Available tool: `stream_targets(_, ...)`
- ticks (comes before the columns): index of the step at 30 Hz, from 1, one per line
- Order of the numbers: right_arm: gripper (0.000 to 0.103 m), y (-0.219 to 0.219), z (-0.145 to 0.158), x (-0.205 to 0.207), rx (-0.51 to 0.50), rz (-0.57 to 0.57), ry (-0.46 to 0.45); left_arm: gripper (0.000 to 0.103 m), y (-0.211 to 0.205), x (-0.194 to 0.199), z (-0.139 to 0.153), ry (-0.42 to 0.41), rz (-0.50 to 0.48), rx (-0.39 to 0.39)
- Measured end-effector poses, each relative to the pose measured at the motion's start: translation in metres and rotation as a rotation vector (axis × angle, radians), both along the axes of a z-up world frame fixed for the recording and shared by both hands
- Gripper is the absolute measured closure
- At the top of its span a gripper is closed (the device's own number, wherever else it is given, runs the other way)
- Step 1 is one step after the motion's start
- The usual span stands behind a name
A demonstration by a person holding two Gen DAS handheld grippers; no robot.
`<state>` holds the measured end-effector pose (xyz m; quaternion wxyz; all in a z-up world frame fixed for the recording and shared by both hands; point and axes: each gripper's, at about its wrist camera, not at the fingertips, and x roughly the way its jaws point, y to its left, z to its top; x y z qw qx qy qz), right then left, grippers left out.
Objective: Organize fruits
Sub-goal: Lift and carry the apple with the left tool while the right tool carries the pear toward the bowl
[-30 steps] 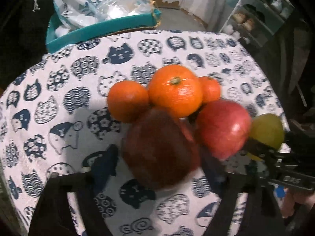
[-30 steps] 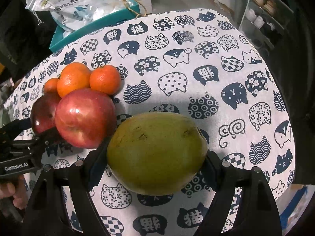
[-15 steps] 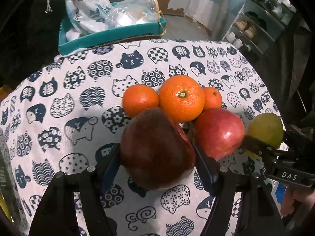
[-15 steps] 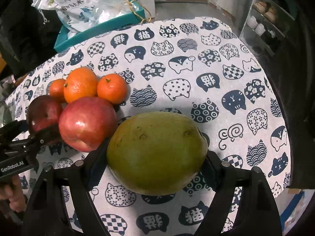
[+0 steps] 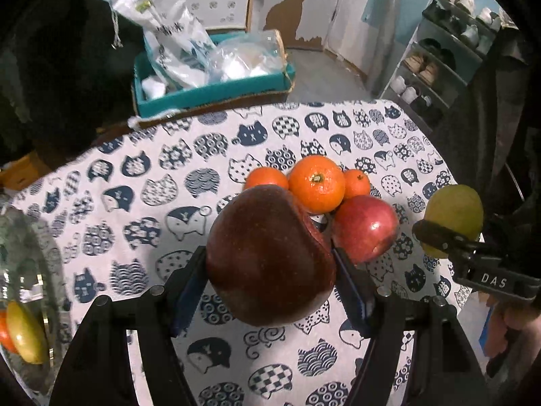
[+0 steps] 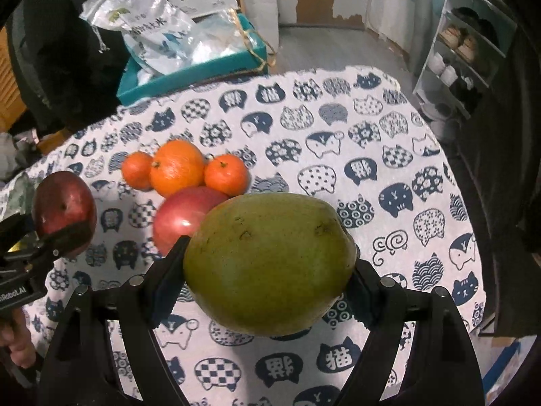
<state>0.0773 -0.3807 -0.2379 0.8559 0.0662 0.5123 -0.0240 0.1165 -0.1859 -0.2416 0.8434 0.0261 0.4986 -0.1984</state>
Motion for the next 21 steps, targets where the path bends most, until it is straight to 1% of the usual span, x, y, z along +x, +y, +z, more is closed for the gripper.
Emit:
stream_targets(15, 0.021, 0.025, 0.061, -0.013, 0.003, 0.048, -0.128, 0.03, 0.025, -0.028, 0.052, -0.094, 0.025, -0.034)
stream_targets(21, 0.021, 0.038, 0.086, -0.021, -0.023, 0.08, -0.183, 0.03, 0.036, -0.039, 0.076, -0.136, 0.036, -0.051)
